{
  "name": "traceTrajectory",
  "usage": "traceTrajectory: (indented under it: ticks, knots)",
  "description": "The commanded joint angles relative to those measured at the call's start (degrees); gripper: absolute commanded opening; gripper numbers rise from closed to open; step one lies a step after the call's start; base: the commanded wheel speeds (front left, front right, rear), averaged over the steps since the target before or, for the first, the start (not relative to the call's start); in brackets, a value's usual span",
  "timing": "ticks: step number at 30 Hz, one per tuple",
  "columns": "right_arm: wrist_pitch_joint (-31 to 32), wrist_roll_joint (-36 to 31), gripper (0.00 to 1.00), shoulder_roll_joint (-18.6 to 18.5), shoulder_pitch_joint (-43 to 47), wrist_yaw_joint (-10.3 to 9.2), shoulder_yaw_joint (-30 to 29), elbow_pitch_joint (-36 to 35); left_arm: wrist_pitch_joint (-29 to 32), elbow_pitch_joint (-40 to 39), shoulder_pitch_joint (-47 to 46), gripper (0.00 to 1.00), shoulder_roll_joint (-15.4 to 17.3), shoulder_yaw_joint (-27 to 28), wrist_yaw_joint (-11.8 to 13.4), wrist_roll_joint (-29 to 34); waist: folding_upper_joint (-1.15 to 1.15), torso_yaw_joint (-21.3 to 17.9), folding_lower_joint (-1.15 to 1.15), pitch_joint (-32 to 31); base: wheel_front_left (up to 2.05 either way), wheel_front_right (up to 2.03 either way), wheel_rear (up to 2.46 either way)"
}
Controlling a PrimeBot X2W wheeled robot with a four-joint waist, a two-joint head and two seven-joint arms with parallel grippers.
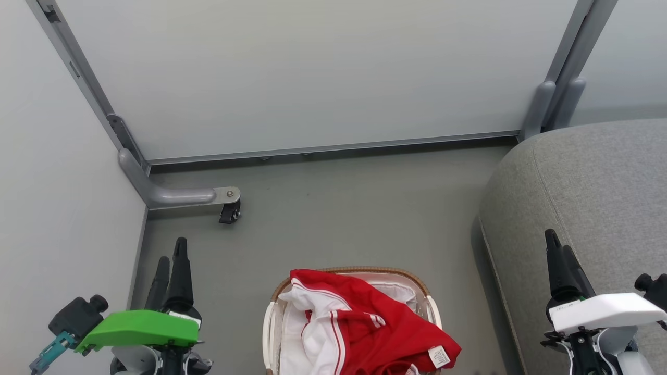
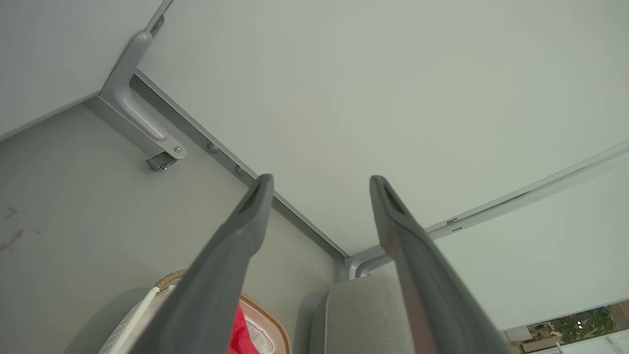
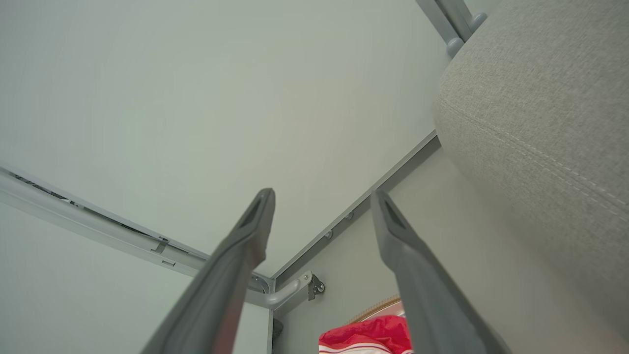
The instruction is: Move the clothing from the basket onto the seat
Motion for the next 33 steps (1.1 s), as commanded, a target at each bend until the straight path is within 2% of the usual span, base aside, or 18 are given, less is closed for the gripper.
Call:
traceTrajectory:
  ticks: [1,12,33]
  knots:
    - [-0.65,-2.13,1.0,-0.44,0.11,0.01,0.08,-0.94,-0.6,-1.09,-0.1,1.0,0.37,-0.41,0.11,2.44,0.0,0.04,0.0,-0.01,0.0,0.0,0.0]
    - [-2.65,-12.52,1.0,-0.53,0.91,0.01,1.11,-0.93,-2.58,-0.89,1.06,1.0,0.44,-1.47,0.87,12.08,0.0,0.3,0.0,-0.05,0.0,0.0,0.0]
    - [-5.93,-25.87,1.0,-0.69,1.94,0.01,1.09,0.09,-5.89,2.57,2.13,1.0,0.56,-3.87,1.06,25.33,0.0,0.86,0.0,0.16,0.0,0.0,0.0]
